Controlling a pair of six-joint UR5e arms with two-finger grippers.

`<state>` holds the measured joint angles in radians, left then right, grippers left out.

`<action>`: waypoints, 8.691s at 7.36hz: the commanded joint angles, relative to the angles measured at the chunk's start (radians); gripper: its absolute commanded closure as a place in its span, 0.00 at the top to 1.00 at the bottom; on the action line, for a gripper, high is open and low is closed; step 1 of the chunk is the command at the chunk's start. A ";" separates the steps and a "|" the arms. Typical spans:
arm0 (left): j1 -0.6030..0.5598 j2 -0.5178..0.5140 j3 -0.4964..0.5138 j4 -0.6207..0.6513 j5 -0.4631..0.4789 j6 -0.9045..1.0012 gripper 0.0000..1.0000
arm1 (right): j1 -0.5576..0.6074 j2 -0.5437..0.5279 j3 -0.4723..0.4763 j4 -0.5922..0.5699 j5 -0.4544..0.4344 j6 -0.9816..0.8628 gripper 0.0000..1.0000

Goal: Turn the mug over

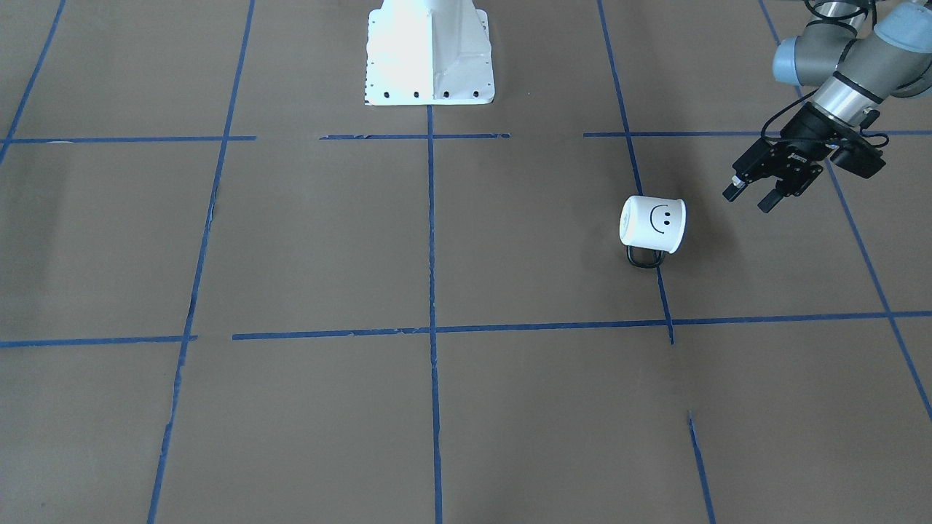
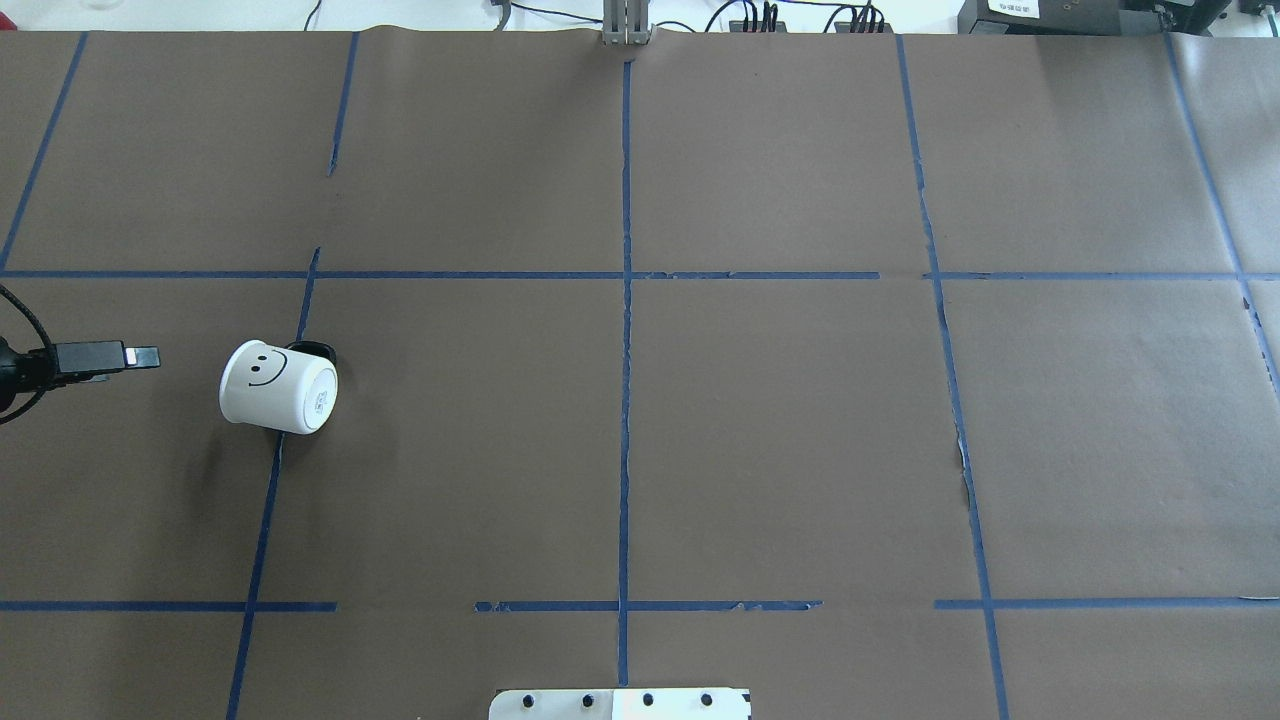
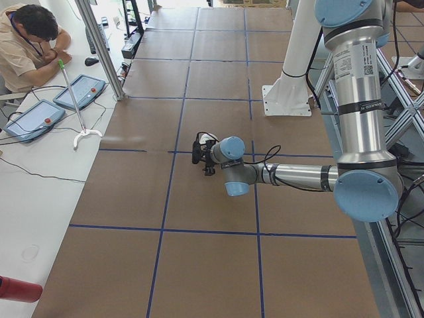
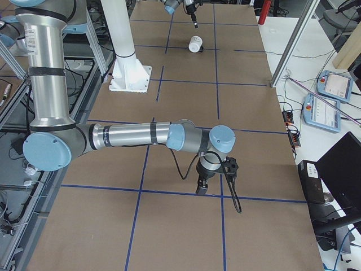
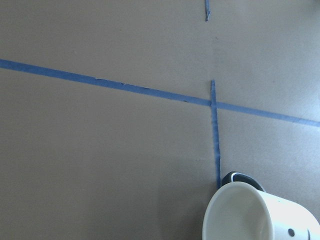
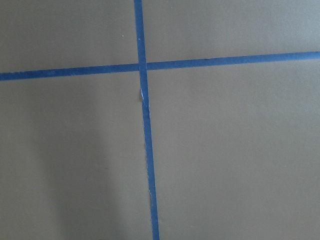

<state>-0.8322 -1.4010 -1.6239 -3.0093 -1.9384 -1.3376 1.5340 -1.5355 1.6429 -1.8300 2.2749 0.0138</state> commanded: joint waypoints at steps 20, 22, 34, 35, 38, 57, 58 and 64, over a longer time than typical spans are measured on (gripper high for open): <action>0.071 -0.660 -0.018 0.665 -0.363 -0.330 0.00 | 0.000 0.000 0.000 0.000 0.000 0.000 1.00; 0.135 -0.848 0.022 0.992 -0.361 -0.312 0.00 | 0.000 0.000 0.000 0.000 0.000 0.000 1.00; 0.177 -1.112 0.131 1.463 -0.326 -0.146 1.00 | 0.000 0.000 0.000 0.000 0.000 0.000 1.00; 0.139 -1.024 -0.027 1.548 -0.326 -0.039 1.00 | 0.000 0.000 0.000 0.000 0.000 0.000 1.00; -0.125 -0.651 -0.249 1.558 -0.327 0.576 1.00 | 0.000 0.000 0.000 0.000 0.000 0.000 1.00; -0.754 -0.138 -0.039 1.419 -0.341 1.373 1.00 | 0.000 0.000 0.000 0.000 0.000 0.000 1.00; -0.754 -0.138 -0.040 1.419 -0.343 1.373 1.00 | 0.000 0.000 0.000 0.000 0.000 0.000 1.00; -0.752 -0.138 -0.044 1.417 -0.343 1.374 1.00 | 0.000 0.000 0.000 0.000 0.000 0.000 1.00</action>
<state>-1.5853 -1.5386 -1.6668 -1.5922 -2.2810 0.0364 1.5340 -1.5355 1.6429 -1.8300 2.2749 0.0138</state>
